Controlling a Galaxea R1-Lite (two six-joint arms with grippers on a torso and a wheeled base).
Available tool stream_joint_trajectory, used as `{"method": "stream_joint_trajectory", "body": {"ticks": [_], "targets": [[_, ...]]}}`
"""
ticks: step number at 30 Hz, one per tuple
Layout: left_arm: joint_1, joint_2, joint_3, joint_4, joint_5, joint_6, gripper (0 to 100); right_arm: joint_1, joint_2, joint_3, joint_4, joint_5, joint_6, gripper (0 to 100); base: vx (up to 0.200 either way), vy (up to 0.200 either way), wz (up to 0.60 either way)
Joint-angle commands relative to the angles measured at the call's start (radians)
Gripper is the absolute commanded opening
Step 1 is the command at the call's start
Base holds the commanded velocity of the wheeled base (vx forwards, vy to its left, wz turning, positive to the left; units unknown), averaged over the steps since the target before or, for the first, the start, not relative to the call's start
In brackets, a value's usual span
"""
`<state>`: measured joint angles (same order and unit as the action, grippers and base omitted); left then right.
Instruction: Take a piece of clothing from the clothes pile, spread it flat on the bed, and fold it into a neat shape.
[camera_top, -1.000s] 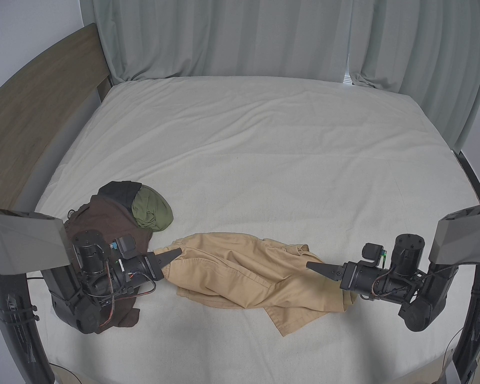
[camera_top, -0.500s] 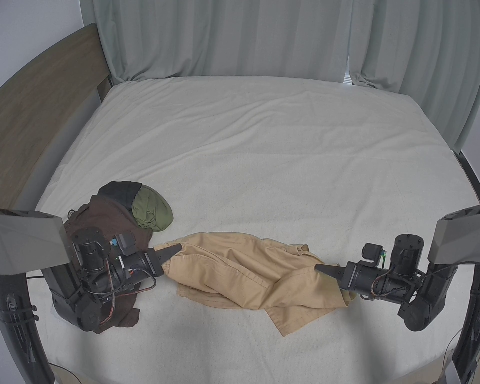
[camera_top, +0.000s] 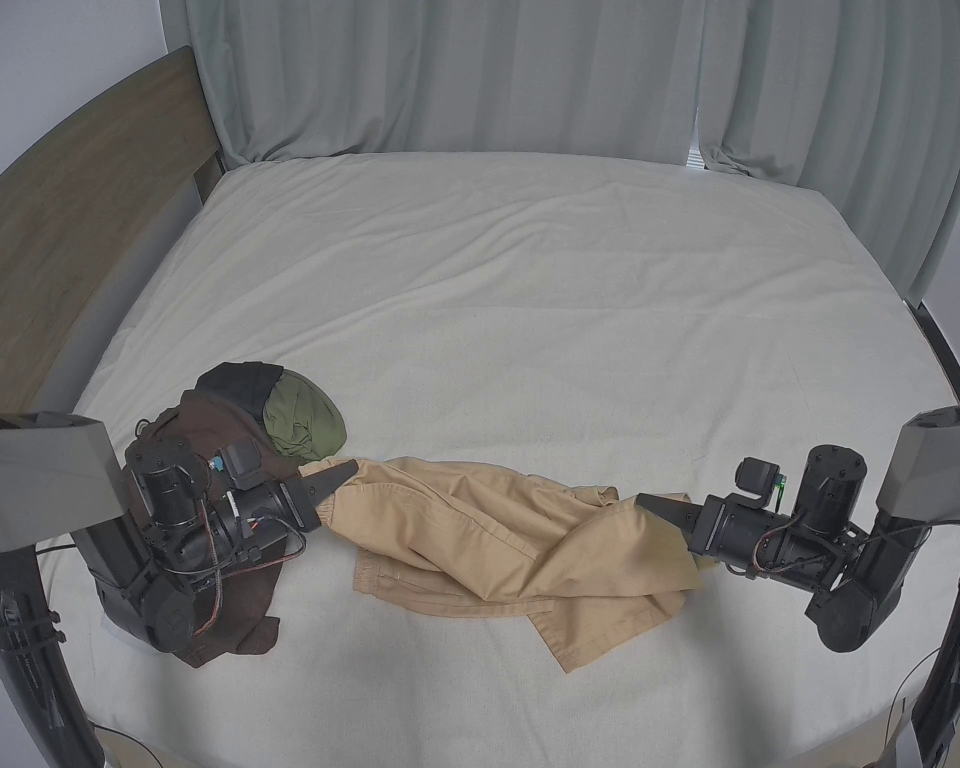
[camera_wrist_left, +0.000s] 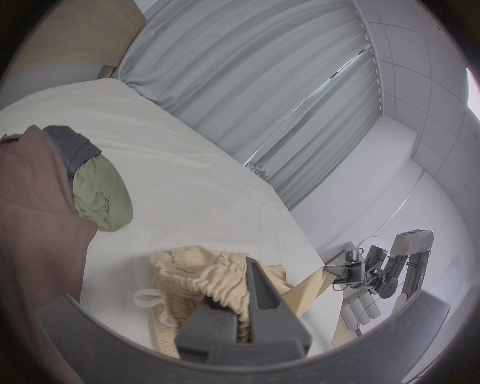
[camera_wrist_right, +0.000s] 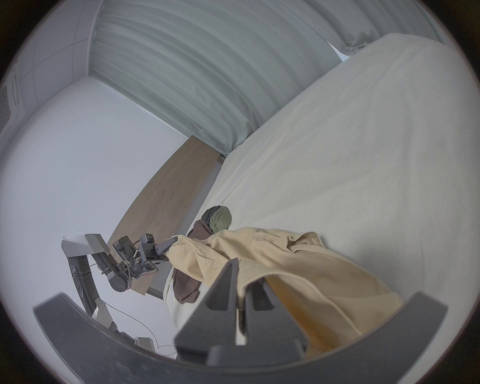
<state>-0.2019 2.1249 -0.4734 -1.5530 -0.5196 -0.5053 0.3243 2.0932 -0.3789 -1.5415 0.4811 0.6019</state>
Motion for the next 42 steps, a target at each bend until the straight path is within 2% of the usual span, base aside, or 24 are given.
{"method": "stream_joint_trajectory", "body": {"ticks": [1,5,12,19,32,42], "targets": [[0.002,-0.048,-0.001,-0.002,-0.004,-0.001,0,-0.001,-0.038,0.009,-0.002,0.001,-0.034,0,0.000,0.000,0.00],[0.002,-0.065,0.001,-0.002,-0.010,-0.001,0,0.001,-0.059,0.011,0.000,0.001,-0.074,0,0.000,0.000,0.00],[0.006,-0.117,-0.011,-0.002,-0.014,-0.001,0,-0.001,-0.150,0.020,0.001,0.008,-0.074,0,0.000,0.000,0.00],[0.004,-0.175,-0.017,-0.002,-0.014,-0.065,0,-0.014,-0.236,0.012,0.001,0.014,-0.071,0,0.000,0.000,0.00],[0.027,-0.195,-0.042,-0.002,-0.011,-0.068,0,-0.067,-0.262,-0.021,0.001,0.036,-0.065,0,0.000,0.000,0.00],[0.053,-0.204,-0.050,-0.002,-0.011,-0.070,0,-0.097,-0.297,-0.044,0.001,0.042,-0.027,0,0.000,0.000,0.00]]}}
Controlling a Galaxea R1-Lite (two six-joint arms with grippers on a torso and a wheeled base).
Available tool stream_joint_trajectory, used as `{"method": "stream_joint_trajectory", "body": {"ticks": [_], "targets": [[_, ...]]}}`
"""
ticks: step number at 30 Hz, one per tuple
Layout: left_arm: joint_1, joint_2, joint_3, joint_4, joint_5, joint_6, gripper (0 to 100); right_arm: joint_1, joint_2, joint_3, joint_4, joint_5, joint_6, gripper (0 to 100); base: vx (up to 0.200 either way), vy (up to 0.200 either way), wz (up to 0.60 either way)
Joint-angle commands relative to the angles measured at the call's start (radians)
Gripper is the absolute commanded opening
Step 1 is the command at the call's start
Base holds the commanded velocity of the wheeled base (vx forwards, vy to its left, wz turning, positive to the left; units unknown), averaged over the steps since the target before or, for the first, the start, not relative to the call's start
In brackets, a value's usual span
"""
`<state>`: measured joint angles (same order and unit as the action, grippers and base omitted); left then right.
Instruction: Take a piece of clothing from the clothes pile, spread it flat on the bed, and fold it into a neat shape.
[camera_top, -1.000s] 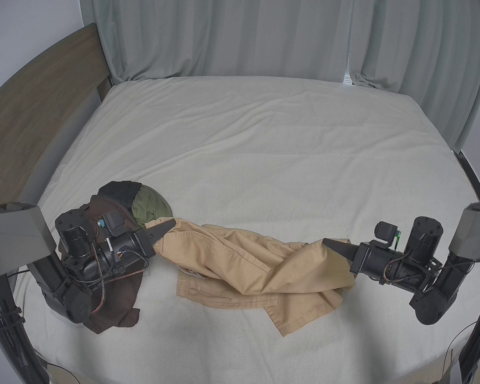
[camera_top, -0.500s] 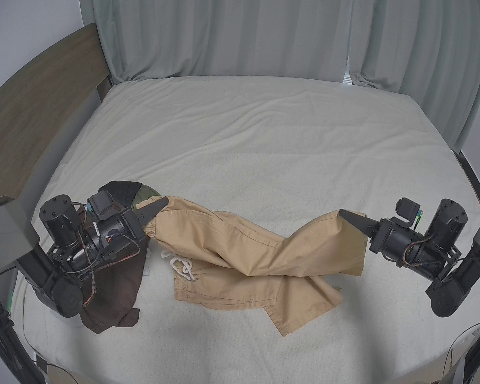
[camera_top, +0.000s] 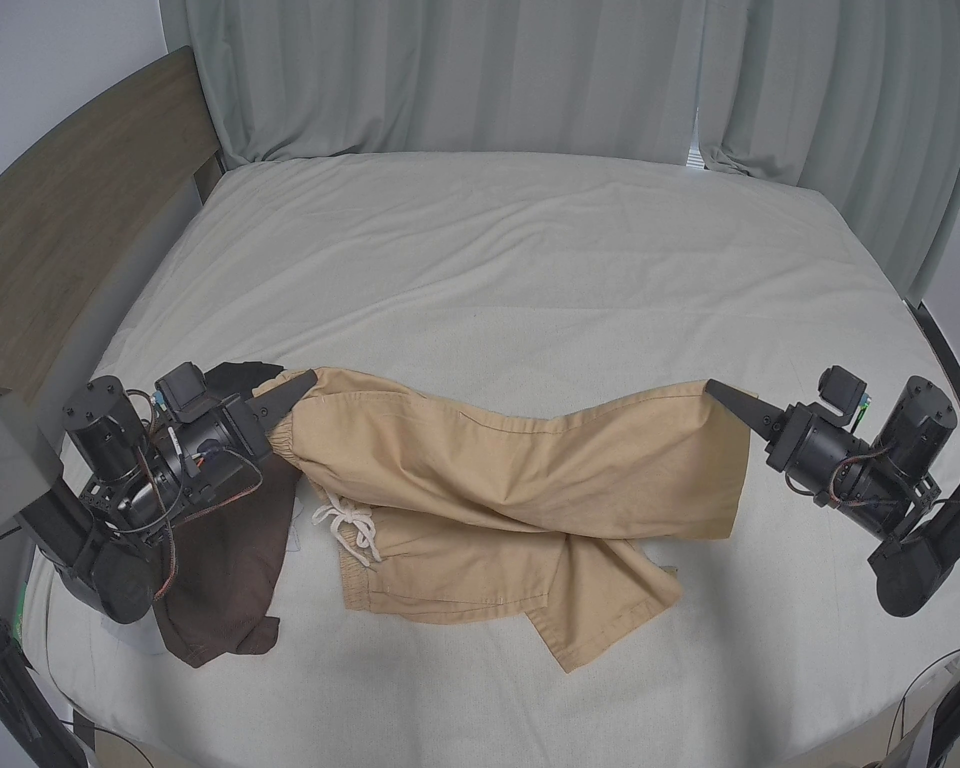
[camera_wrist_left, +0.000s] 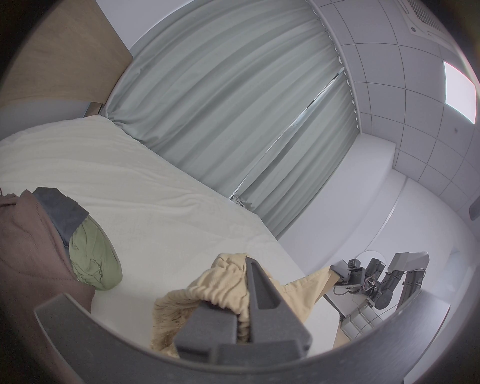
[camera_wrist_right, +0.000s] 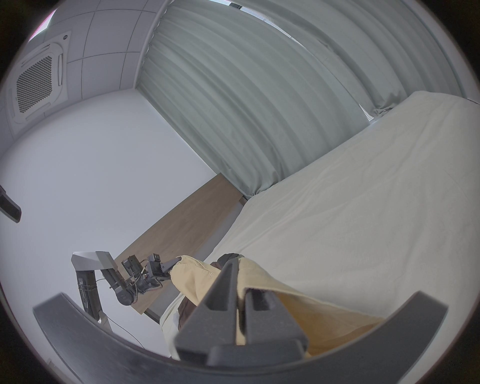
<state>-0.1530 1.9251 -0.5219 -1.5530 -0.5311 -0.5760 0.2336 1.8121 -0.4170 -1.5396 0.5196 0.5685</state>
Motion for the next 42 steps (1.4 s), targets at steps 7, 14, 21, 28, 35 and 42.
{"method": "stream_joint_trajectory", "body": {"ticks": [7,14,21,28,35,42], "targets": [[0.016,-0.005,-0.013,-0.002,0.000,0.001,0,-0.036,-0.019,-0.022,-0.001,0.007,0.008,0,0.000,0.000,0.00],[0.024,-0.005,-0.017,-0.002,-0.001,0.001,0,-0.063,-0.019,-0.028,-0.002,0.020,0.008,0,0.000,0.000,0.00],[0.027,-0.003,-0.021,-0.002,-0.001,0.001,0,-0.076,-0.020,-0.034,-0.002,0.020,0.008,0,0.000,0.000,0.00],[0.030,-0.005,-0.024,-0.002,-0.001,0.002,0,-0.086,-0.040,-0.036,-0.002,0.031,0.008,0,0.000,0.000,0.00],[0.043,-0.005,-0.041,-0.002,0.000,0.002,0,-0.116,-0.042,-0.043,-0.001,0.036,0.008,0,0.000,0.000,0.00],[0.043,-0.001,-0.046,-0.002,0.000,0.002,0,-0.131,-0.040,-0.055,-0.001,0.036,0.008,0,0.000,0.000,0.00]]}}
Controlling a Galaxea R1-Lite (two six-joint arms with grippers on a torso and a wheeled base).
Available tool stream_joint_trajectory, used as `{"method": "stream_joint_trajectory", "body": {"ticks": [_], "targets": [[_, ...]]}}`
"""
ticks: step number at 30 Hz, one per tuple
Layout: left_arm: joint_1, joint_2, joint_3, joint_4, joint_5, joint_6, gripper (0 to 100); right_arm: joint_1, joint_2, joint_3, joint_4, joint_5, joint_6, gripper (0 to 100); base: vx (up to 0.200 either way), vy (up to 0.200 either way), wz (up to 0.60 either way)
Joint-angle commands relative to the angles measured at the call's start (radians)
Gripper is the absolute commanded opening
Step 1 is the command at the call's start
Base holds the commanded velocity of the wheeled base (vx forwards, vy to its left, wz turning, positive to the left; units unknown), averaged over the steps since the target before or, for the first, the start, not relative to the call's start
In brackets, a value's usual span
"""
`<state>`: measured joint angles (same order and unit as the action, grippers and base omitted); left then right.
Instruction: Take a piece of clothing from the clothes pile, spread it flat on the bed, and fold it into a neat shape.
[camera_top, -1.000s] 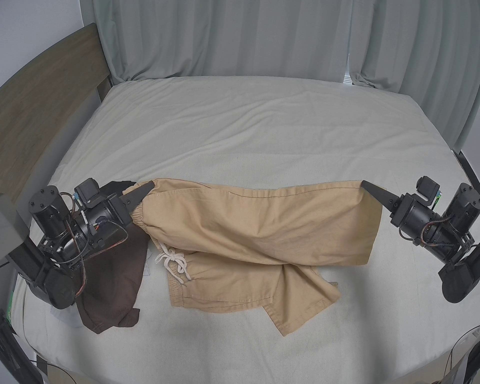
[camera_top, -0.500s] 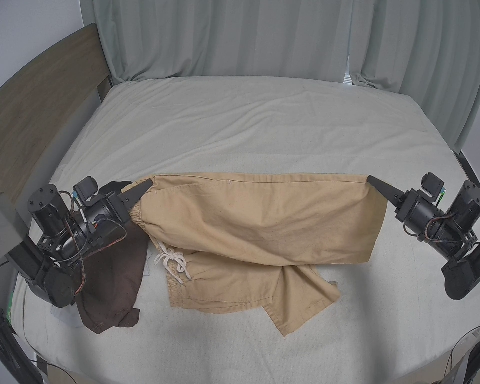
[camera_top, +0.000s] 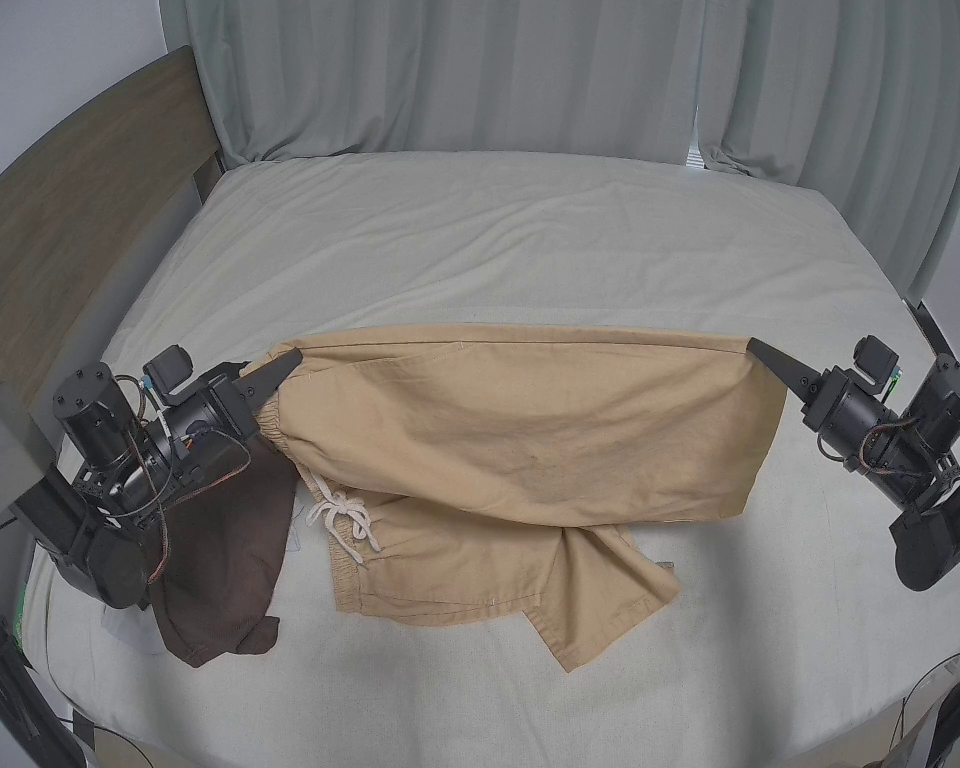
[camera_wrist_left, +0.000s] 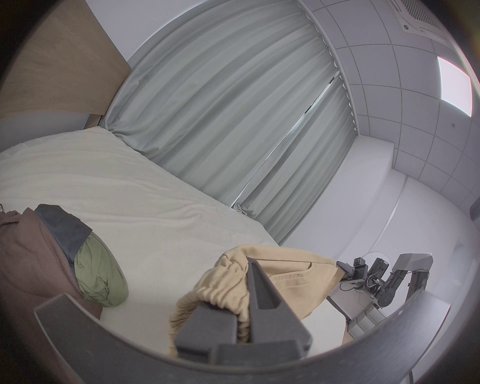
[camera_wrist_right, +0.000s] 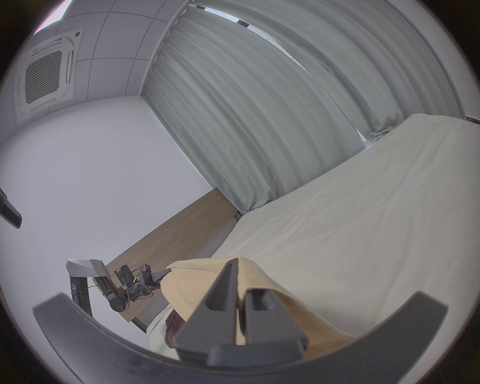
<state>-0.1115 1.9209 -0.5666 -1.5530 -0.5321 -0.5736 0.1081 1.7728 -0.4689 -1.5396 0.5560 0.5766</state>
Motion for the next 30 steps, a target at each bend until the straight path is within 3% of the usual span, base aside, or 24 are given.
{"method": "stream_joint_trajectory", "body": {"ticks": [1,30], "targets": [[0.001,0.003,-0.001,-0.002,0.001,0.000,0,-0.008,-0.001,-0.004,-0.001,-0.001,0.000,0,0.000,0.000,0.00],[0.009,0.003,-0.009,-0.002,0.001,0.000,0,-0.018,0.001,-0.013,-0.001,-0.001,-0.007,0,0.000,0.000,0.00]]}}
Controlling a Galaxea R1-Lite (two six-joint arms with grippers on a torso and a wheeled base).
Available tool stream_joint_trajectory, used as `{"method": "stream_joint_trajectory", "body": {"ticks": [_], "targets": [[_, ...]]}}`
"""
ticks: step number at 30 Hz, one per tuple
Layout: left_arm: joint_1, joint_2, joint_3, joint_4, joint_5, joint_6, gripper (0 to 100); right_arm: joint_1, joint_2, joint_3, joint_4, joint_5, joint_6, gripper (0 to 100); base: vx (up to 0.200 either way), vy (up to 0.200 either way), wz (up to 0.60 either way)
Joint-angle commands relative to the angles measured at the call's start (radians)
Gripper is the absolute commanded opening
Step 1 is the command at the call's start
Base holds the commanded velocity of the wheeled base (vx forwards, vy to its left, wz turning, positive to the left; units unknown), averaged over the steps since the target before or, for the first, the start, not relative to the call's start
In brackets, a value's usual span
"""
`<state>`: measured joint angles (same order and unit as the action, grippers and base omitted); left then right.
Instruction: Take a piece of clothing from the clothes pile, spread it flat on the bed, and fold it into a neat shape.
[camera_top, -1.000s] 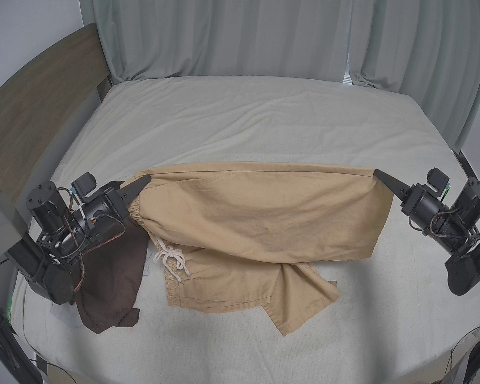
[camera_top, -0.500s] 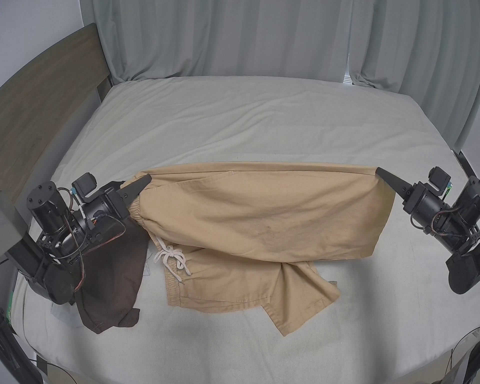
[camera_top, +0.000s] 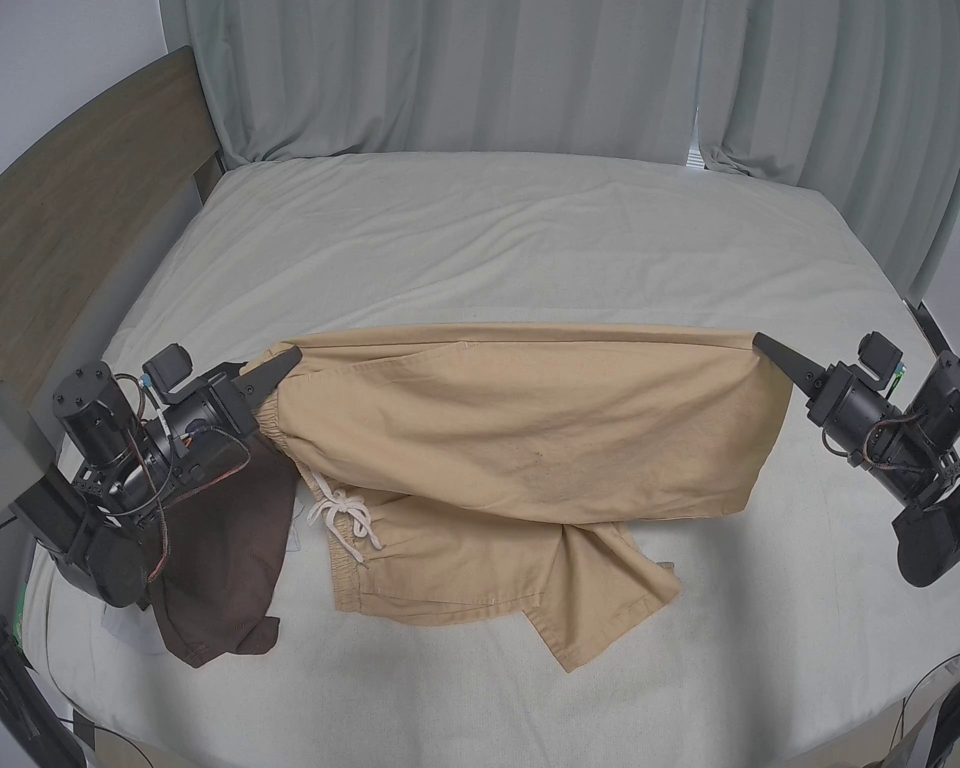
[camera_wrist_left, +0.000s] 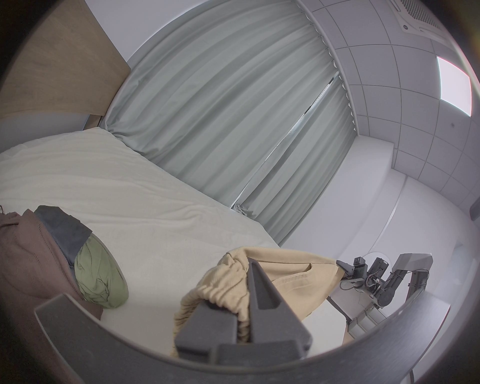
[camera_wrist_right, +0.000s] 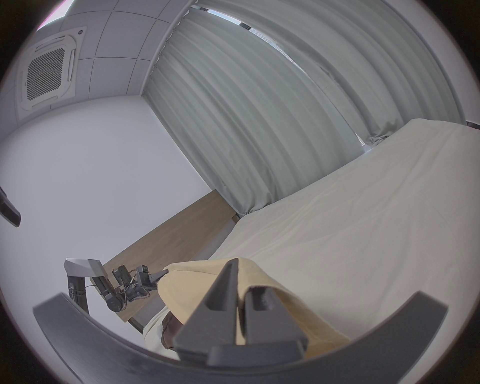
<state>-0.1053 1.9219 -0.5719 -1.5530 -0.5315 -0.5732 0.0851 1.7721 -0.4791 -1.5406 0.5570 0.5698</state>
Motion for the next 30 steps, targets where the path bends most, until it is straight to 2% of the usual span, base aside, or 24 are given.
{"method": "stream_joint_trajectory", "body": {"ticks": [1,11,18,25,30], "targets": [[0.001,0.002,-0.003,-0.002,0.001,-0.001,0,0.008,0.003,-0.004,0.001,-0.002,-0.002,0,0.000,0.000,0.00],[-0.007,0.088,-0.094,-0.002,0.013,-0.028,0,0.010,0.113,-0.170,0.004,-0.017,-0.002,0,0.000,0.000,0.00],[-0.008,0.169,-0.172,-0.001,0.057,-0.034,0,0.005,0.233,-0.279,0.004,-0.014,0.002,0,0.000,0.000,0.00],[-0.013,0.252,-0.281,0.002,0.071,-0.037,0,-0.001,0.332,-0.412,0.008,-0.016,0.067,0,0.000,0.000,0.00],[-0.017,0.316,-0.350,0.002,0.104,-0.037,0,-0.015,0.398,-0.480,0.010,-0.016,0.076,0,0.000,0.000,0.00]]}}
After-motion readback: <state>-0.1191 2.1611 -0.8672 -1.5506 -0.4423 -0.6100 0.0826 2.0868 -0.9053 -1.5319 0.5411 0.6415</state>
